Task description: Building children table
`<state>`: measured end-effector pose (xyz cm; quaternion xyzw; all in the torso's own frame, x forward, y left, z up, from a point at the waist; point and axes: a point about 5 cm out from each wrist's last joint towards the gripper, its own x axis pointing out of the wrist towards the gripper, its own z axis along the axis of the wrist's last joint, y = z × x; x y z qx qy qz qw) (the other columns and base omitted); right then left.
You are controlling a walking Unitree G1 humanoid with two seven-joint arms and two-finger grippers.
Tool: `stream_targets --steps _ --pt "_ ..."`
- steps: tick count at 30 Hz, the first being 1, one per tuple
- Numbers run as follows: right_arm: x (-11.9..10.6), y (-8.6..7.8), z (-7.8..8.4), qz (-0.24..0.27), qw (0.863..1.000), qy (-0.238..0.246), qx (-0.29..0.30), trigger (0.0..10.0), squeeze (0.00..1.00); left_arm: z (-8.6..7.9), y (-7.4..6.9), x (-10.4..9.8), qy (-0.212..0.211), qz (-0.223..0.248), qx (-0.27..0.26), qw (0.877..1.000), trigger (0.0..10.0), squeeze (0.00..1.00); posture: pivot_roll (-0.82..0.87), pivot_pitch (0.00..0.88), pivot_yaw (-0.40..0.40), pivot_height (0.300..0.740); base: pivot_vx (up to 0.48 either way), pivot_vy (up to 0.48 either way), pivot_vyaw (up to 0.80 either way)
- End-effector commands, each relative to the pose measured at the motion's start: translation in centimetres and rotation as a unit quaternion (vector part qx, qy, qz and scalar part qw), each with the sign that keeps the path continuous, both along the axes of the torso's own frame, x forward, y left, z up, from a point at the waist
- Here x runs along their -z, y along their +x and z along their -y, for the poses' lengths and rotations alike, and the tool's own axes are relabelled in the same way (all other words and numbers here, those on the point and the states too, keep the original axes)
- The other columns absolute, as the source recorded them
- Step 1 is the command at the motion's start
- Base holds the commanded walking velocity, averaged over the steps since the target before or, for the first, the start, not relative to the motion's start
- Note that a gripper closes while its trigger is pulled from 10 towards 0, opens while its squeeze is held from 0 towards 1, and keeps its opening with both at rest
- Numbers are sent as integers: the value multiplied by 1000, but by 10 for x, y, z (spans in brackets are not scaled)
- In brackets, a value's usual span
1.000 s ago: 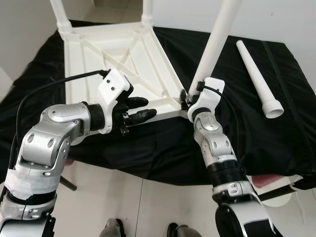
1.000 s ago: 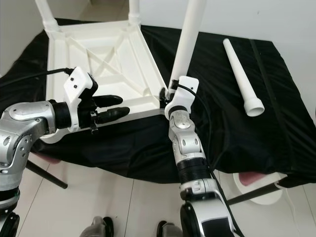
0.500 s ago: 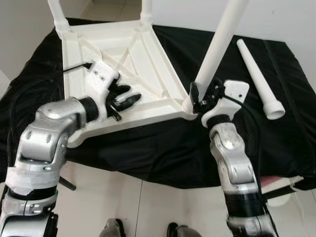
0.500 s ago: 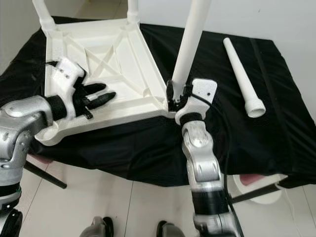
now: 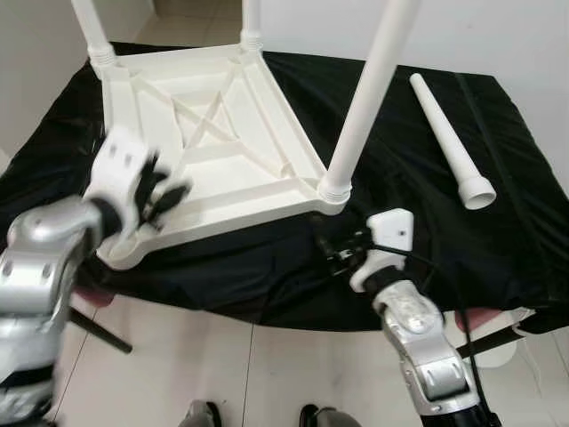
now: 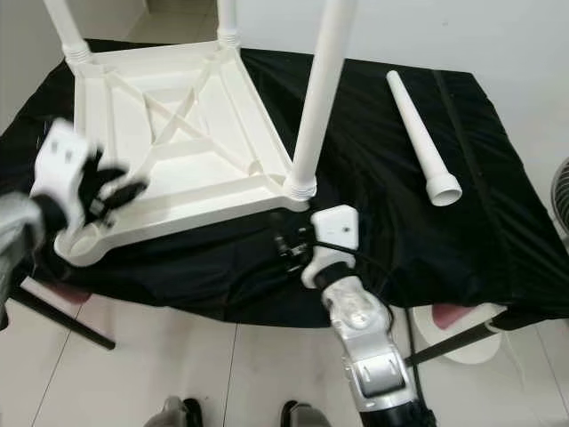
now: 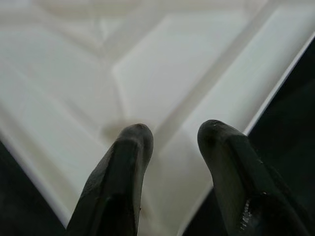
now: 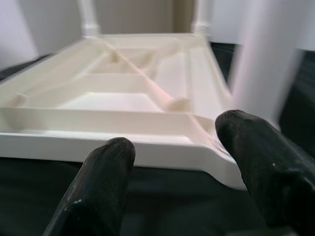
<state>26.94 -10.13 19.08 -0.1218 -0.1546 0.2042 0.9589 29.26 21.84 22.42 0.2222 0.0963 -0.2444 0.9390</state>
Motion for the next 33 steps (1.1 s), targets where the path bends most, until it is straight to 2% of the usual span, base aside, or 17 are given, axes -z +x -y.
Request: stream_targets --steps 1,2,3,4,5,9,10,13,17,24,30,31,33 --pt "5 -2 -5 -12 1000 -1 -24 10000 0 -2 -6 2 40 -4 20 999 10000 0 -5 128 -5 740 0 0 0" --pt "9 -3 -5 -21 999 -8 -29 10000 0 -4 -12 9 63 -22 39 997 10000 0 3 124 -11 740 0 0 0" --pt "9 -3 -5 -21 999 -8 -29 10000 0 -4 -12 9 63 -22 39 997 10000 0 3 124 -11 740 0 0 0" --pt "16 -5 -4 -35 999 -10 -33 10000 0 -7 -16 14 68 -37 49 996 10000 1000 3 124 -11 740 0 0 0" --pt "21 -6 -2 -44 998 -15 -32 10000 0 -8 -20 19 77 -52 63 994 10000 1000 7 120 -17 740 0 0 0" --pt "26 -5 1 -54 998 -15 -28 10000 0 -10 -18 23 81 -62 72 992 10000 1000 8 120 -21 740 0 0 0" --pt "26 -5 1 -54 998 -16 -29 10000 0 -8 -17 22 84 -64 87 991 10000 0 5 119 -24 740 0 0 0" --pt "26 -3 1 -55 998 -16 -31 10000 0 -7 -12 21 81 -67 97 990 10000 0 5 120 -22 740 0 0 0" --pt "26 -3 0 -58 998 -15 -32 10000 0 -13 -4 29 110 -93 113 983 10000 0 -11 127 -11 740 0 0 0" --pt "27 -3 3 -58 998 -13 -26 10000 0 -18 -4 39 99 -120 107 982 10000 0 -15 132 -6 740 0 0 0" --pt "25 -3 2 -57 998 -8 -26 10000 0 -24 7 46 60 -121 72 988 10000 0 -11 140 -8 740 0 0 0" --pt "24 -3 1 -56 998 -7 -27 10000 0 -23 9 47 48 -121 71 989 8588 0 -11 143 -9 740 0 0 0" --pt "24 -3 1 -56 998 -6 -28 10000 0 -22 10 47 44 -121 73 989 8588 0 -11 143 -9 740 0 0 0"
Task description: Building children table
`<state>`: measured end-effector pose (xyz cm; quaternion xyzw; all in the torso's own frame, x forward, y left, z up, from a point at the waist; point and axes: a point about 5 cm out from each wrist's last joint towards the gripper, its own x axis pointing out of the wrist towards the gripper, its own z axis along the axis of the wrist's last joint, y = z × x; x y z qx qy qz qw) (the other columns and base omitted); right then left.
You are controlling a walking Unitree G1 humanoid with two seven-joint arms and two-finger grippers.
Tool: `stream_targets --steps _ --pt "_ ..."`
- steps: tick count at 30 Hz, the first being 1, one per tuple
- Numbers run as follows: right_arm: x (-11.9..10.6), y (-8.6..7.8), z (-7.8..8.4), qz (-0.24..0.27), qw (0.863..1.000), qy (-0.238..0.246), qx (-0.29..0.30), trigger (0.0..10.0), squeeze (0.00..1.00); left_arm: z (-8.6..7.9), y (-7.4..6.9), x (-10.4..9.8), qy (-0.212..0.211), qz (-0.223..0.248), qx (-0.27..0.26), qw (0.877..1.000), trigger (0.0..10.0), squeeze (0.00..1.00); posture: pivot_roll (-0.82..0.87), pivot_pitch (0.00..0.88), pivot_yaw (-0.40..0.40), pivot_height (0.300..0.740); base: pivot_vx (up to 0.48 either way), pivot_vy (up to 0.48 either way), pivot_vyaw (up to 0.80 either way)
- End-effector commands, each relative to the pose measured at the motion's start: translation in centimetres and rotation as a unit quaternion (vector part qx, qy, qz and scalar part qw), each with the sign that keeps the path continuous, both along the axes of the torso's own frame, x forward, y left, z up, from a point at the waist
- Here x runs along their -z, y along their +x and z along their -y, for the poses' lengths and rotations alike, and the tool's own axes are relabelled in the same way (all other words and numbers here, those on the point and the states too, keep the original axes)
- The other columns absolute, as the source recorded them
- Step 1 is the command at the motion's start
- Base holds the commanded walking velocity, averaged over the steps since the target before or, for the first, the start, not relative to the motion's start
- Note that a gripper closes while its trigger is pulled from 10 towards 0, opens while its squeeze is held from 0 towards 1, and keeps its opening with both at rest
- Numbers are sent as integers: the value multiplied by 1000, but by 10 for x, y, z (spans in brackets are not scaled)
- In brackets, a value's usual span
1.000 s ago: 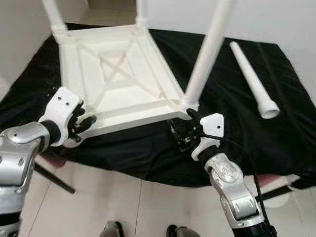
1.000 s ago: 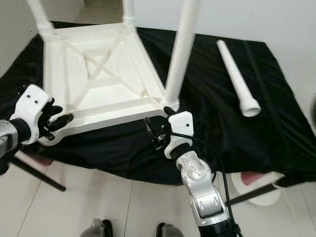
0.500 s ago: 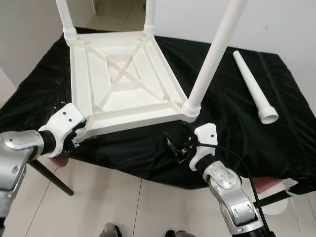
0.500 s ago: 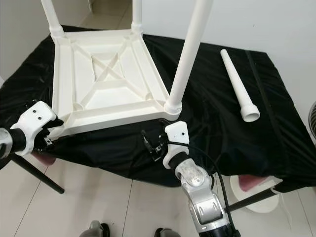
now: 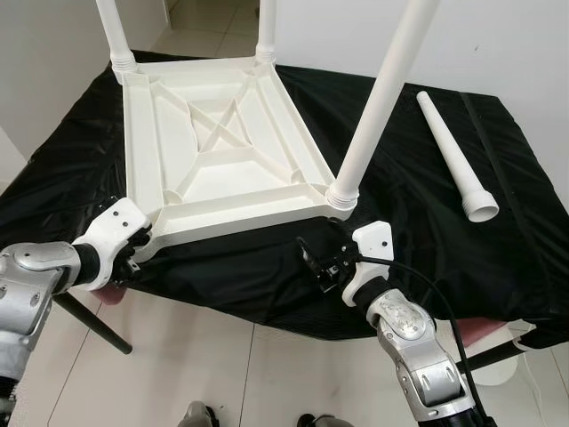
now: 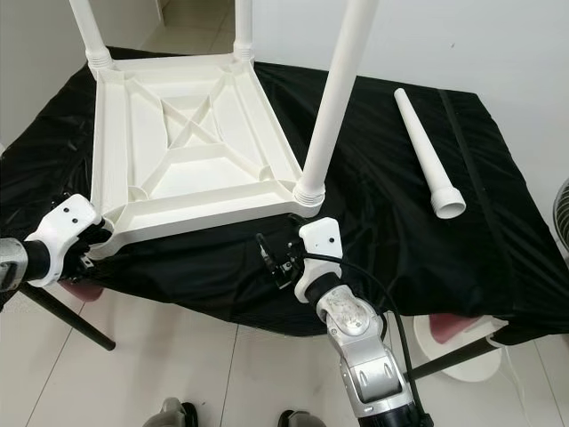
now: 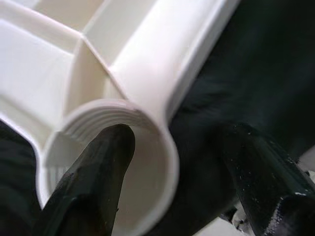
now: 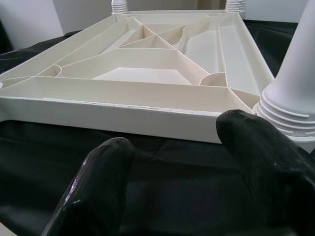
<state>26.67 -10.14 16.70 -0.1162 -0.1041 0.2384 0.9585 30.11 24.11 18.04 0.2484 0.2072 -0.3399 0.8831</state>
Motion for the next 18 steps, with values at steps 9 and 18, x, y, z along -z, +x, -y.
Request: stream_targets --steps 9,18 --pt "2 1 4 -5 1000 4 11 10000 0 39 -2 -14 -42 12 108 993 0 0 -9 150 5 740 0 0 0" --pt "-1 6 10 2 1000 5 27 10000 0 92 -3 -32 -68 27 227 971 0 0 -8 152 14 740 0 0 0"
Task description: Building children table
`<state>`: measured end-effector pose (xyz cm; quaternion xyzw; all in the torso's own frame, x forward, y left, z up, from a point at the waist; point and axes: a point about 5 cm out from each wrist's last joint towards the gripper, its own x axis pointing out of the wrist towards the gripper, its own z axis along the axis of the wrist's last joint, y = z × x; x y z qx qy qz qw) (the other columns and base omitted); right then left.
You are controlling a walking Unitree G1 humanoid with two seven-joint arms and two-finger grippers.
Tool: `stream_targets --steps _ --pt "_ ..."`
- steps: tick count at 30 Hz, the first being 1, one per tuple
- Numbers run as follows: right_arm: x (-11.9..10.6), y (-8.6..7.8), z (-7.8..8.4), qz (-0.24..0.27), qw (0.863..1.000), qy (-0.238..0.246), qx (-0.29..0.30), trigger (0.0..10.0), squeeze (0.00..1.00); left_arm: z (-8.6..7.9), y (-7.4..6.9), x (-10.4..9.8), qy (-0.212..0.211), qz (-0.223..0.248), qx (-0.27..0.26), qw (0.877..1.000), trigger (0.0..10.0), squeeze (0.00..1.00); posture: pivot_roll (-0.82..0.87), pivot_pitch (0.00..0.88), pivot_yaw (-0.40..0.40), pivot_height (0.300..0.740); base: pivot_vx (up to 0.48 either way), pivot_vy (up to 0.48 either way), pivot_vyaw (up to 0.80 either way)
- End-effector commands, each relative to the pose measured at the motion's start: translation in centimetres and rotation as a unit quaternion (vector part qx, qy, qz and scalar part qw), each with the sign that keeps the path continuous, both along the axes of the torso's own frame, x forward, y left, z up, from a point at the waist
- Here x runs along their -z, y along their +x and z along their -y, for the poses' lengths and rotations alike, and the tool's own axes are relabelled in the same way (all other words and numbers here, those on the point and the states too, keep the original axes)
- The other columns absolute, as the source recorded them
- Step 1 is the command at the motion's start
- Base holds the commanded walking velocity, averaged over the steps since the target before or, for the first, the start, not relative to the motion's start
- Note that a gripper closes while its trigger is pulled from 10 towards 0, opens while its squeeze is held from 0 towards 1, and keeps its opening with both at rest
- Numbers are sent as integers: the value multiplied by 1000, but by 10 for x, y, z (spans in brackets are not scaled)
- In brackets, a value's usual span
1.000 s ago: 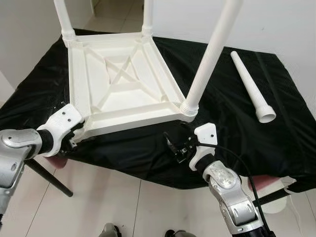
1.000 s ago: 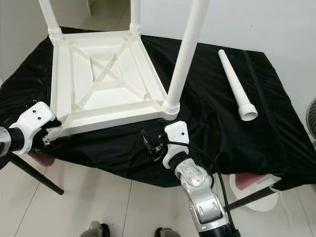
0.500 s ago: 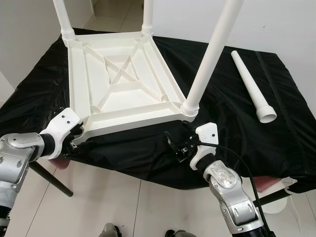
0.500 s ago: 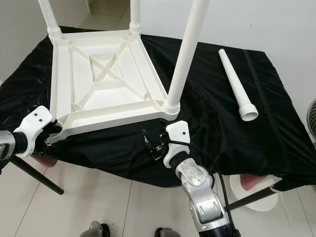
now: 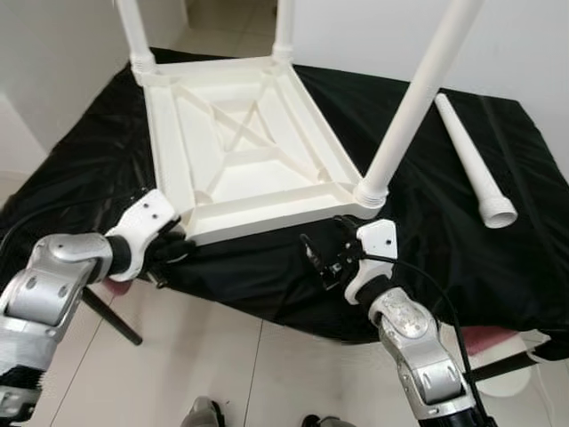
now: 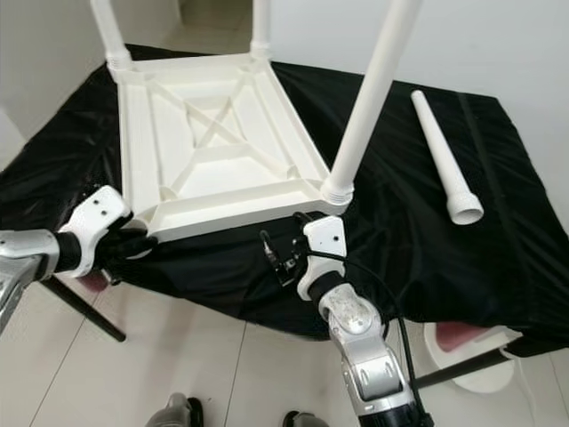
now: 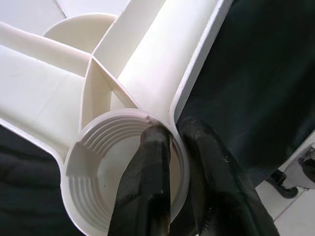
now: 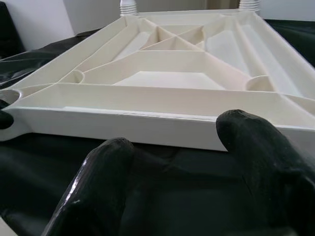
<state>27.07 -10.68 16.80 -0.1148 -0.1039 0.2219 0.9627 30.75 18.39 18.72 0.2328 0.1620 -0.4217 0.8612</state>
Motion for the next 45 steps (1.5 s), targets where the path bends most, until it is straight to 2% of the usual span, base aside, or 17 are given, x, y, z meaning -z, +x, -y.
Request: stream_targets --steps 1,2,3,9,11,15,16,17,21,22,23,24,29,34,36,40,45 --pt "-2 4 5 5 1000 0 12 10000 0 43 -10 -28 -34 23 154 987 0 0 -6 151 15 740 0 0 0" --pt "-2 4 5 5 1000 0 12 10000 0 43 -10 -28 -34 23 154 987 0 0 -6 151 15 740 0 0 0" --pt "-8 8 6 15 1000 2 15 10000 0 59 -11 -31 -41 29 178 983 10000 0 -5 149 13 740 0 0 0" --pt "-20 13 3 31 999 8 10 10000 0 78 -14 -40 -62 44 211 974 10000 0 -10 148 15 740 0 0 0" --pt "-31 14 -13 41 999 15 -26 10000 0 82 -12 -56 -88 72 207 972 10000 0 -10 148 17 740 0 0 0" --pt "-34 14 -23 42 998 13 -50 10000 0 78 -9 -61 -82 89 194 974 10000 0 -11 146 15 740 0 0 0" --pt "-35 13 -33 43 997 14 -67 10000 0 73 -6 -61 -48 112 175 977 10000 0 3 142 7 740 0 0 0" --pt "-34 13 -42 42 996 15 -78 10000 0 67 -6 -53 -14 115 169 979 10000 1000 12 141 1 740 0 0 0" --pt "-33 14 -53 38 995 25 -85 10000 0 66 -11 -48 -11 112 164 980 10000 1000 14 141 -2 740 0 0 0" --pt "-33 15 -55 37 995 28 -85 10000 0 67 -12 -49 -22 108 164 980 10000 827 13 139 -3 740 0 0 0" --pt "-34 16 -59 31 995 38 -85 10000 0 67 -12 -53 -39 109 158 981 10000 827 13 139 -4 740 0 0 0" --pt "-34 18 -64 30 995 38 -86 10000 0 66 -12 -57 -45 116 155 980 10000 0 13 139 -4 740 0 0 0" --pt "-35 24 -79 16 996 41 -82 10000 0 62 -7 -64 -31 148 134 979 10000 0 6 137 0 740 0 0 0" --pt "-25 30 -102 -42 992 37 -110 10000 0 31 21 -71 -17 179 -26 983 10000 0 7 138 5 740 0 0 0" --pt "-25 30 -102 -42 992 37 -110 10000 0 31 21 -71 -17 179 -26 983 10000 0 7 138 5 740 0 0 0" --pt "1 32 -120 -88 986 -44 -135 10000 0 -20 23 -91 -60 218 -188 956 10000 0 21 143 -4 740 0 0 0" --pt "0 37 -124 -55 989 -83 -113 10000 0 -39 17 -96 -49 228 -226 946 10000 0 25 143 -7 740 0 0 0"
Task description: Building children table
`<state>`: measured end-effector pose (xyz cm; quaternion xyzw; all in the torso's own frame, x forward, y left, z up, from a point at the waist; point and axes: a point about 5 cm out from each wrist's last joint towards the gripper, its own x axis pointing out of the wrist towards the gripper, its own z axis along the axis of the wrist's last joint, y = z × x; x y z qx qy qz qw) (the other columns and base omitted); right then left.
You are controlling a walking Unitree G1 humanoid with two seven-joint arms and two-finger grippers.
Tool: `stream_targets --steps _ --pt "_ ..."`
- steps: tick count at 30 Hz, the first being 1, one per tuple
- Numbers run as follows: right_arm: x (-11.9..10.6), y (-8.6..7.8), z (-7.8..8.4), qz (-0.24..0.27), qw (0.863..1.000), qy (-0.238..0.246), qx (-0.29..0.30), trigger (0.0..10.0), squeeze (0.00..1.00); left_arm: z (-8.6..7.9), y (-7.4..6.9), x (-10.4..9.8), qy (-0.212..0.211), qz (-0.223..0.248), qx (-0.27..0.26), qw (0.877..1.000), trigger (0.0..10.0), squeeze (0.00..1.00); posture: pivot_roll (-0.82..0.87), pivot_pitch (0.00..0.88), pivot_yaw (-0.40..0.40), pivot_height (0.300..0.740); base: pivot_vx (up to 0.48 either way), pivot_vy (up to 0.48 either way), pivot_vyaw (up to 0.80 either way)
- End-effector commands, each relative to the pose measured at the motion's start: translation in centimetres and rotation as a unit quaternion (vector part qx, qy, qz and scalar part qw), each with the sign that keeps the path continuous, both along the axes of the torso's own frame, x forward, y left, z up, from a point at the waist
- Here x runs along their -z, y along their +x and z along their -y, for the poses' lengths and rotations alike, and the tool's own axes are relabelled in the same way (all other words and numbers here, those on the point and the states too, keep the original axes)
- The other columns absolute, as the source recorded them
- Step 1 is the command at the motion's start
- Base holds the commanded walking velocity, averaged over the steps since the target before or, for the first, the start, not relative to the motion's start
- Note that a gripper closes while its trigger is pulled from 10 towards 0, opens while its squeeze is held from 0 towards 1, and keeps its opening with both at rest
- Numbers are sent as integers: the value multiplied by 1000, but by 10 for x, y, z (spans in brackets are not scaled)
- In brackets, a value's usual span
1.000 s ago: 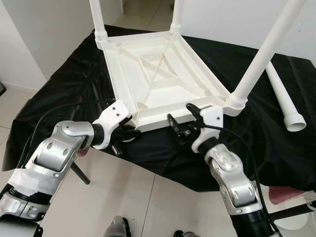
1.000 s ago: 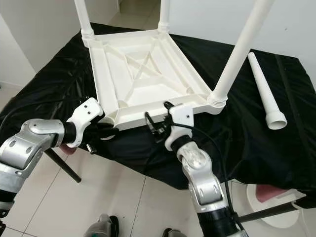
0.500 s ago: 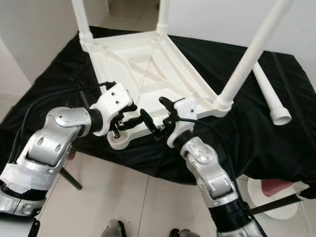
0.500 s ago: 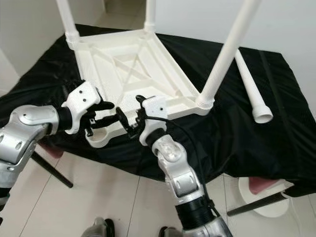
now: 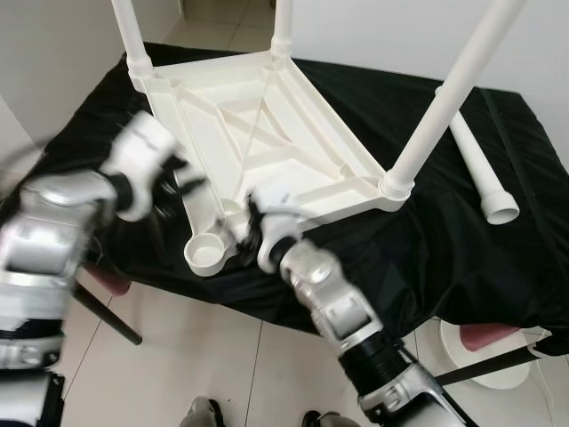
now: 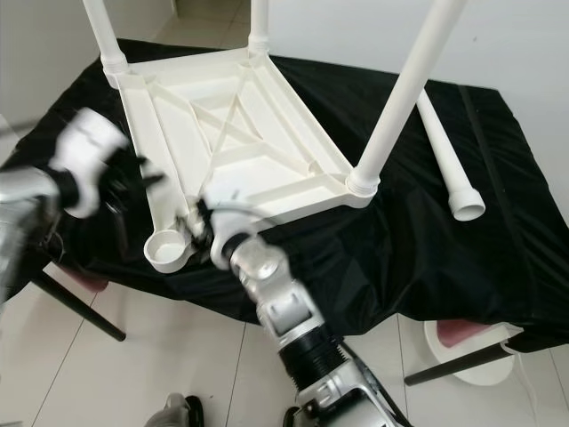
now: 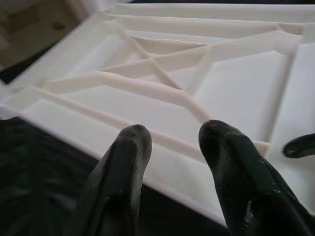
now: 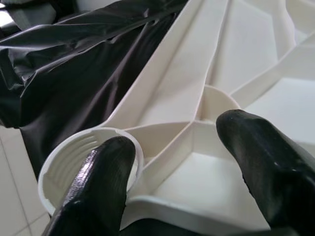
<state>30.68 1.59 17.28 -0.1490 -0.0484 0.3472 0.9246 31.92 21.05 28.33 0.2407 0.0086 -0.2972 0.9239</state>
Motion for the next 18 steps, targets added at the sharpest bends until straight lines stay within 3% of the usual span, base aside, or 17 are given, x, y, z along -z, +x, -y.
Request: stream_targets --steps 1,5,7,10,12,15,16,18 --pt "-3 4 4 11 999 14 30 10000 0 -14 0 1 3 51 -123 991 10000 0 40 148 -18 740 0 0 0" --pt "-8 6 7 12 998 43 47 10000 0 -14 -3 1 17 50 -114 992 10000 0 40 148 -18 740 0 0 0" --pt "-28 5 30 29 993 111 22 10000 0 -10 -17 8 50 35 -72 996 10000 0 29 156 -13 740 0 0 0" --pt "-22 0 26 12 995 91 -30 10000 0 -12 -17 9 40 33 -84 995 10000 0 29 156 -13 740 0 0 0" --pt "-20 -11 9 24 994 50 -91 10000 0 -11 -13 8 35 35 -96 994 10000 0 25 158 -10 740 0 0 0" --pt "-19 -15 4 30 993 38 -109 10000 0 -11 -12 8 34 36 -100 994 10000 0 25 158 -10 740 0 0 0" --pt "-14 -16 -4 33 992 -5 -120 10000 0 -11 -10 6 30 38 -105 993 10000 0 25 158 -10 740 0 0 0" --pt "-14 -16 -4 33 992 -5 -120 10000 0 -11 -10 6 30 38 -105 993 10000 0 25 158 -10 740 0 0 0"
